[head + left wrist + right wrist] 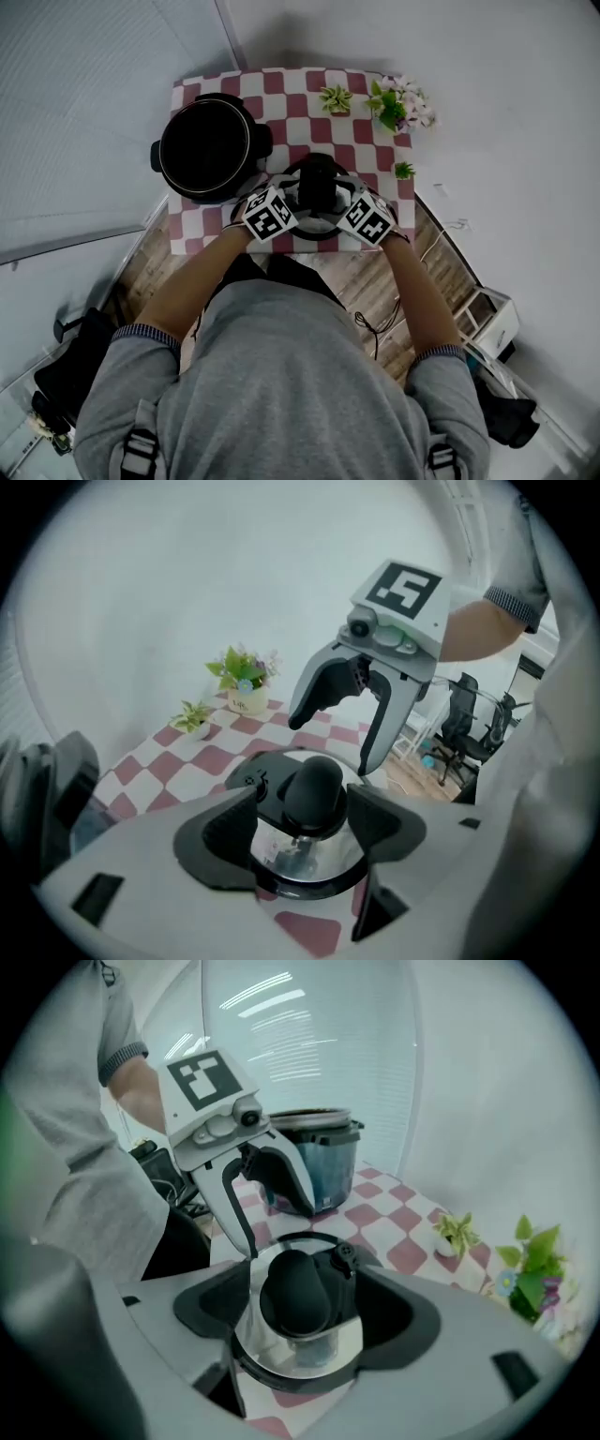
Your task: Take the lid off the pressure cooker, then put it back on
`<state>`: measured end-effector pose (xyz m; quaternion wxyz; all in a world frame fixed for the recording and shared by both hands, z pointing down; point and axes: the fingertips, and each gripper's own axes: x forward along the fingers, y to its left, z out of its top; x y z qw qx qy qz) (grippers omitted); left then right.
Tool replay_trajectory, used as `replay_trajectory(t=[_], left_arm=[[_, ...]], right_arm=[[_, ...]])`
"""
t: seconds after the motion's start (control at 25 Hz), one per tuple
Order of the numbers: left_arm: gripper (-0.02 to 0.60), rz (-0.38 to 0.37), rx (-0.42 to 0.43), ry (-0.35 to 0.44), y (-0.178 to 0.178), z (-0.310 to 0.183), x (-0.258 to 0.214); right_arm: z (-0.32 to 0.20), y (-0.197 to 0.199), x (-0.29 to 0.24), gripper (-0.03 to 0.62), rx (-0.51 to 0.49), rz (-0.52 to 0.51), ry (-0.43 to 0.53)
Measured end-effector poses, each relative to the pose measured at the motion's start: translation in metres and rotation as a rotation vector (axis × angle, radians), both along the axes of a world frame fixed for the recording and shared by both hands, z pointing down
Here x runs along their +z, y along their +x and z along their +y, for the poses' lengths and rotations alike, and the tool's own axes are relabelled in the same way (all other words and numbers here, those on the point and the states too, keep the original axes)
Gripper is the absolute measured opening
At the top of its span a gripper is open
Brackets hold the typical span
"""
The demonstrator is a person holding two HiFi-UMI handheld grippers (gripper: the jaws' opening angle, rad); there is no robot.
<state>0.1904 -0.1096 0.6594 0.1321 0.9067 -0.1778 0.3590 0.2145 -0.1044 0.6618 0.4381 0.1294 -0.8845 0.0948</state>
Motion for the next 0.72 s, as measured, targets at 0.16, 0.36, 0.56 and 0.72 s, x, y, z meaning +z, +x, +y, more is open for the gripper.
replay_trajectory(t=[0.16, 0.36, 0.56, 0.72], left_arm=[[0.318, 0.138, -0.065, 0.079, -0.002, -0.001, -0.045], [0.318, 0.318, -0.112, 0.157, -0.010, 0.005, -0.118], [0.318, 0.471, -0.186, 0.257, -0.029, 0.005, -0.186], [0.318, 0.541, -0.227, 0.340, -0.042, 0.006, -0.229]], right_arm=[[-0.009, -0.001, -0.048, 0.367, 0.108, -0.147, 0.060], [-0.004, -0.004, -0.108, 0.365, 0.196, -0.320, 0.127], [0.004, -0.009, -0.172, 0.360, 0.238, -0.459, 0.241], [0.008, -0.009, -0.214, 0.356, 0.273, -0.558, 0.307]])
